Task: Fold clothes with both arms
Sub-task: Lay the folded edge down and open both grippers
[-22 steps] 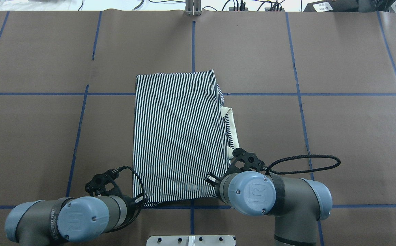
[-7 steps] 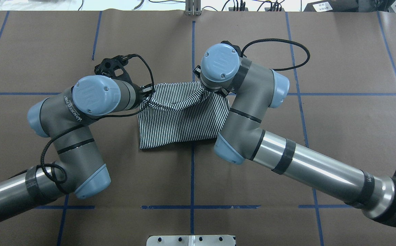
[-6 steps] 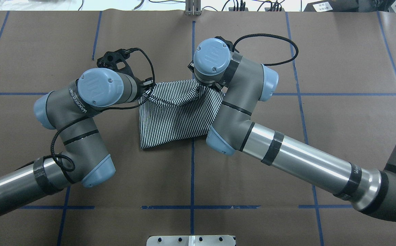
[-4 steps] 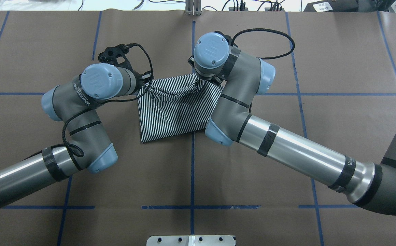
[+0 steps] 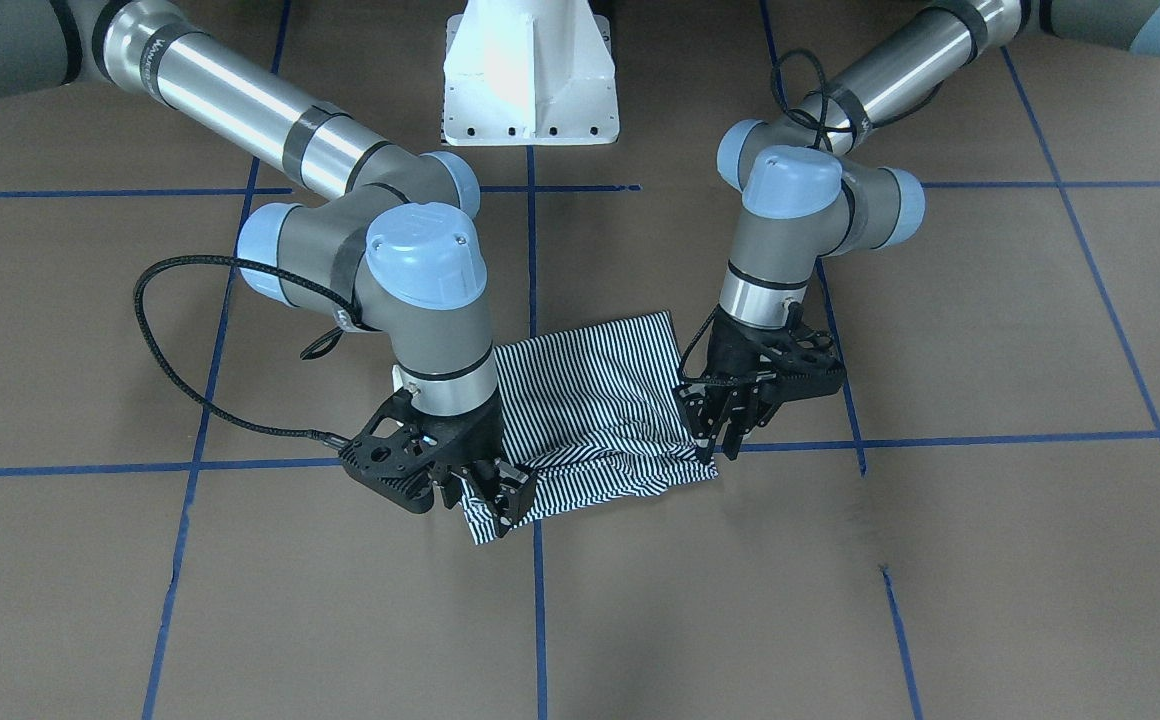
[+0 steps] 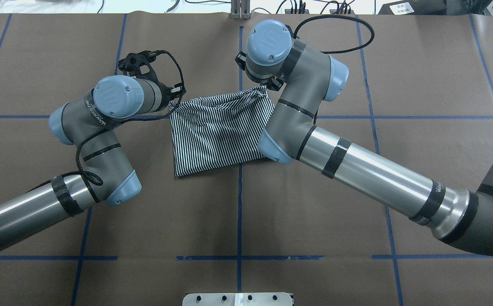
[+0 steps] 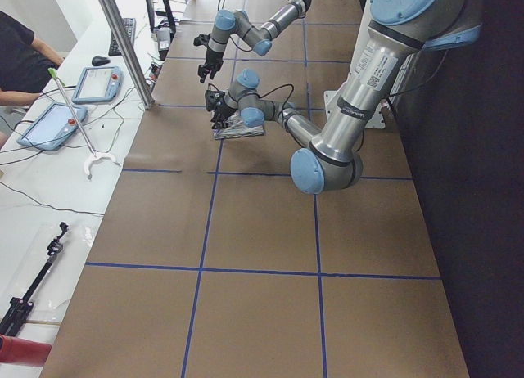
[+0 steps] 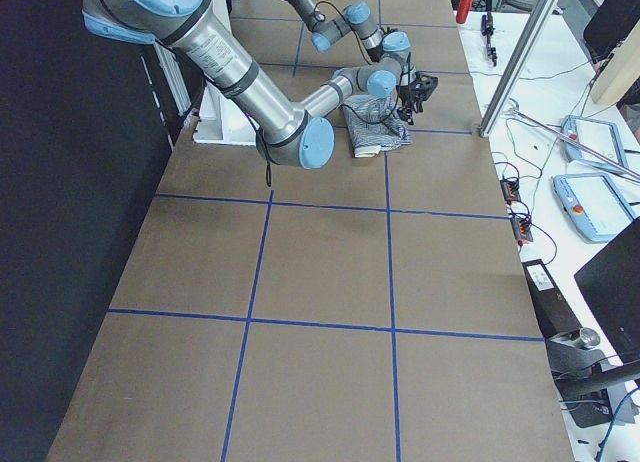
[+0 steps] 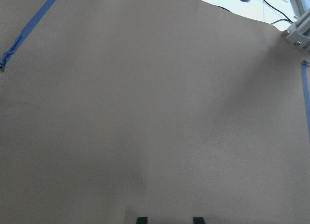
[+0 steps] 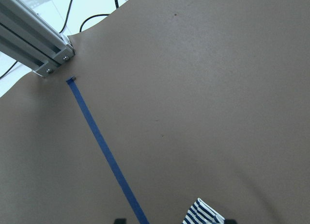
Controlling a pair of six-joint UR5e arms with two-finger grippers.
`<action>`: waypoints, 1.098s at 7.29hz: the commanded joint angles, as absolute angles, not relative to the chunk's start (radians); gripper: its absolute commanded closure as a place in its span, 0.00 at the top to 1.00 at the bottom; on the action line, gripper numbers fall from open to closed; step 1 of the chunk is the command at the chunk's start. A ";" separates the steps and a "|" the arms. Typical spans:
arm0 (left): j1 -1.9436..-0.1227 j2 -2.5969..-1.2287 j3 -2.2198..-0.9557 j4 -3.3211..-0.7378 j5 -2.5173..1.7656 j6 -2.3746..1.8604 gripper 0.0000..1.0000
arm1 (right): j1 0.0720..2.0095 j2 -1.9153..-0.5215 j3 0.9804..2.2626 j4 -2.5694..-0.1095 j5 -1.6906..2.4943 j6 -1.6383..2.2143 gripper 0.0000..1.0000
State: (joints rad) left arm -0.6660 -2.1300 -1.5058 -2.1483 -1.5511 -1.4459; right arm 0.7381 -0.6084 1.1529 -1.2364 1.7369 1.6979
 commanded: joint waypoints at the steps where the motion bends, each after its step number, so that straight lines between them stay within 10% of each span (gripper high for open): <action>1: -0.647 -2.184 -1.533 -2.059 -1.613 -1.456 0.00 | 0.749 -0.614 1.175 -1.238 1.758 1.686 1.00; 8: -0.688 -2.364 -1.177 -2.147 -1.674 -1.272 0.00 | 0.749 -0.765 1.330 -1.236 1.824 1.681 1.00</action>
State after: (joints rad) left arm -0.6429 -2.3617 -1.2278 -2.0773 -1.6713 -1.3097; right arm 0.7503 -0.7538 1.3209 -1.2364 1.8232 1.6817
